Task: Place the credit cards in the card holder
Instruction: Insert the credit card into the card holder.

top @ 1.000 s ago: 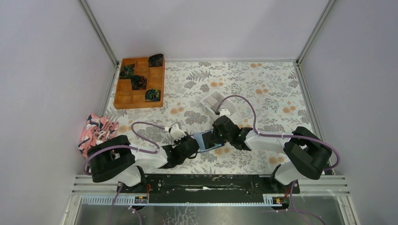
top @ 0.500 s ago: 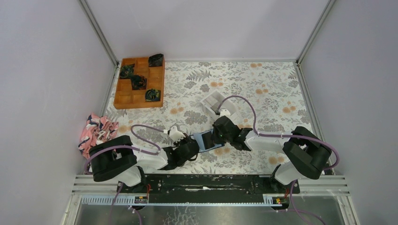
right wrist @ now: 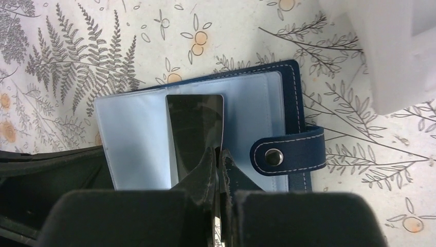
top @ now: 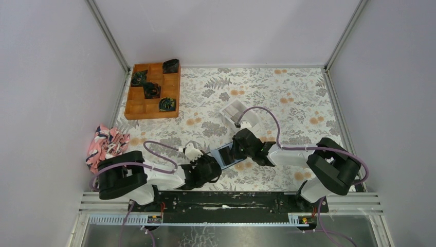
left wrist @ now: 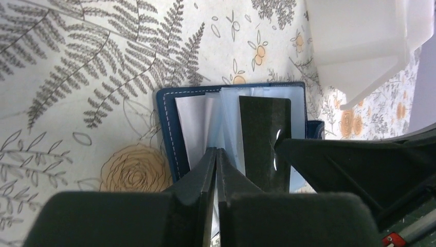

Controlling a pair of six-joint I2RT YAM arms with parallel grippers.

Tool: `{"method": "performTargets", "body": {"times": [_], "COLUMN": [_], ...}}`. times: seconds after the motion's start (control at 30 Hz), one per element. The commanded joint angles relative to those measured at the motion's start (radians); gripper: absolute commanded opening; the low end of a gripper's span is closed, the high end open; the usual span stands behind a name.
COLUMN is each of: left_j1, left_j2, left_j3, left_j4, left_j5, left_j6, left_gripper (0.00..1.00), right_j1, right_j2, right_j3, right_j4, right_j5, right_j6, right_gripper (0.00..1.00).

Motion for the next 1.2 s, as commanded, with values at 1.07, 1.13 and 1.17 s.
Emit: {"method": "performTargets", "body": {"times": [1.07,1.13,1.17], "left_j1": [-0.229,-0.238,-0.241], "left_j2": [-0.24,-0.219,-0.205], "left_j3": [0.004,0.009,0.013], "left_j4": [-0.814,-0.814,-0.814], "left_j5": [0.02,0.018,0.019], "left_j6": [-0.392,-0.401,-0.401], "left_gripper": [0.39,0.35,0.33], "right_j1": [0.011,0.011,0.012], "right_j2": [0.109,0.106,0.104], "right_j3": [-0.049,-0.048,-0.047], "right_j4": [-0.051,-0.053,-0.054], "right_j5": [-0.076,-0.076,-0.076], "right_j6": [-0.025,-0.027,-0.028], "right_gripper": [0.0,0.0,0.0]}}
